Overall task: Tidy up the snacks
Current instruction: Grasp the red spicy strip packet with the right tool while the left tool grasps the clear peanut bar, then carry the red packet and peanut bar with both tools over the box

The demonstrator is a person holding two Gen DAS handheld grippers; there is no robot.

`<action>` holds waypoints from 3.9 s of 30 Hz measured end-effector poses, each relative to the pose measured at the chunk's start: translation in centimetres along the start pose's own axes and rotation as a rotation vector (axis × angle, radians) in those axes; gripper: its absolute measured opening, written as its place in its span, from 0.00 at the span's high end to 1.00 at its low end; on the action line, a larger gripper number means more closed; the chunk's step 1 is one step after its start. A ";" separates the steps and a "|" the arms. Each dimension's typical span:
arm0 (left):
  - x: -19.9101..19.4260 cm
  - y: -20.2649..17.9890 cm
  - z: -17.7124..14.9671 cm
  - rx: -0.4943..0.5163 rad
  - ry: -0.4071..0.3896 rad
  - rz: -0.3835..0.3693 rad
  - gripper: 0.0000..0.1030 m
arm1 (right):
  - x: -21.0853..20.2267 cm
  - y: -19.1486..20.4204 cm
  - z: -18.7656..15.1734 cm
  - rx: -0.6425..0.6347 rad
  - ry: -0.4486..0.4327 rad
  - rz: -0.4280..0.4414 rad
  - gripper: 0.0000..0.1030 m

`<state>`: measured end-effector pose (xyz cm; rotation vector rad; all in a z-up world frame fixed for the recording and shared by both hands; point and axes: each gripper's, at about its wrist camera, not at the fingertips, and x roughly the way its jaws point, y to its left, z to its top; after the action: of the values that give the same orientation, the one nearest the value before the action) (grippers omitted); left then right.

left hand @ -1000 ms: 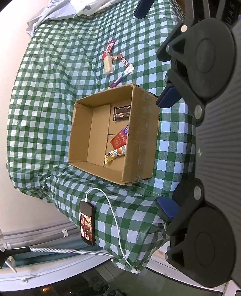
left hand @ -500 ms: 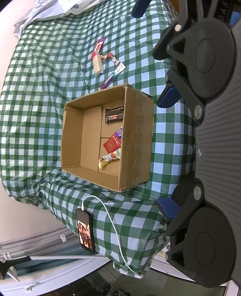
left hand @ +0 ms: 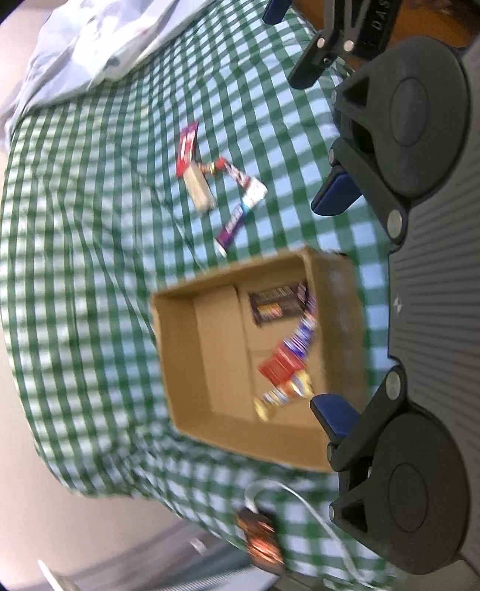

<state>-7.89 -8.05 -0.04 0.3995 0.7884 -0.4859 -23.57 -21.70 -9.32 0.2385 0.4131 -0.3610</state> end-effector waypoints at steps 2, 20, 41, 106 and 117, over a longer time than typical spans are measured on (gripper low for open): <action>1.5 -1.7 1.9 0.042 0.003 -0.034 0.00 | 0.9 -2.3 0.2 0.021 0.005 -0.044 0.01; 29.6 -17.2 17.8 0.299 0.219 -0.238 0.00 | 25.1 -20.1 5.4 -0.186 0.149 -0.062 0.01; 44.5 -19.9 22.3 0.257 0.392 -0.390 0.61 | 48.5 -24.9 6.2 -0.354 0.340 0.197 0.43; -9.3 10.7 -9.8 -0.368 -0.050 -0.279 0.61 | -2.9 6.5 -2.6 -0.054 0.093 0.484 0.65; -6.6 13.1 -7.7 -0.387 -0.050 -0.249 0.61 | 0.3 7.4 -0.9 -0.054 0.125 0.444 0.65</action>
<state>-9.08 8.38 2.03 -0.0713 0.8668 -0.5586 -20.78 -14.73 -9.14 0.2931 0.4784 0.1009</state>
